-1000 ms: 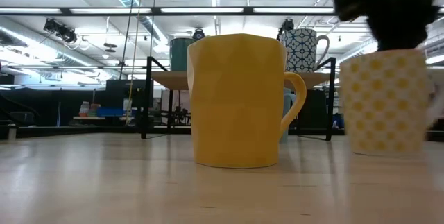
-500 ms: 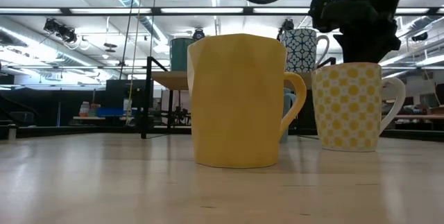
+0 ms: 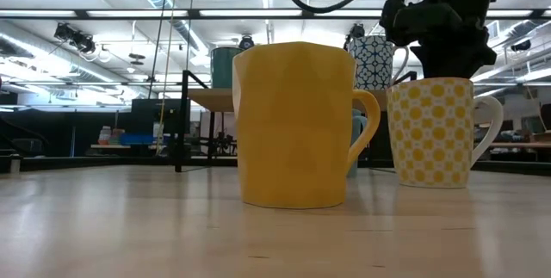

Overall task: Place coffee mugs
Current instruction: Put the yellow patterned mug on the shelf

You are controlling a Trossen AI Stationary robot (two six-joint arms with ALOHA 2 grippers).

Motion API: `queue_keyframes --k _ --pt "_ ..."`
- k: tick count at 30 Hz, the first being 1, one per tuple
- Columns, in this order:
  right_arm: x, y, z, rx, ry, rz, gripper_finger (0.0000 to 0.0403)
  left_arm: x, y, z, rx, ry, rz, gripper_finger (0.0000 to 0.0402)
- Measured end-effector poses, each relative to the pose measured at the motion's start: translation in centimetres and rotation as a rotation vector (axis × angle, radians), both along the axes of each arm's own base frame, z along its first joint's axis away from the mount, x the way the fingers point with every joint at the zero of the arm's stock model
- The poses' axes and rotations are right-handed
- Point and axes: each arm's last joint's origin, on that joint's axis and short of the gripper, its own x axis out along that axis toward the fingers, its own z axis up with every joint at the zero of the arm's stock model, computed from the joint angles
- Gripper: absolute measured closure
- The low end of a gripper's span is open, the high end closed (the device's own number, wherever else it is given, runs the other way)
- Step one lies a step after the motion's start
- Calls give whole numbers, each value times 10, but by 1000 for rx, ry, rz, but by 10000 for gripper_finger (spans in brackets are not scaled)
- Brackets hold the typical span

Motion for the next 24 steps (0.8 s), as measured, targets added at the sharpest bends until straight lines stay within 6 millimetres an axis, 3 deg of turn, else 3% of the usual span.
queue_keyframes --k 12,24 --pt "1 -1 0 -5 -6 -1 327 0 0 0 0 0 0 237" --pt "2 -1 0 -30 10 131 327 0 0 0 0 0 0 237"
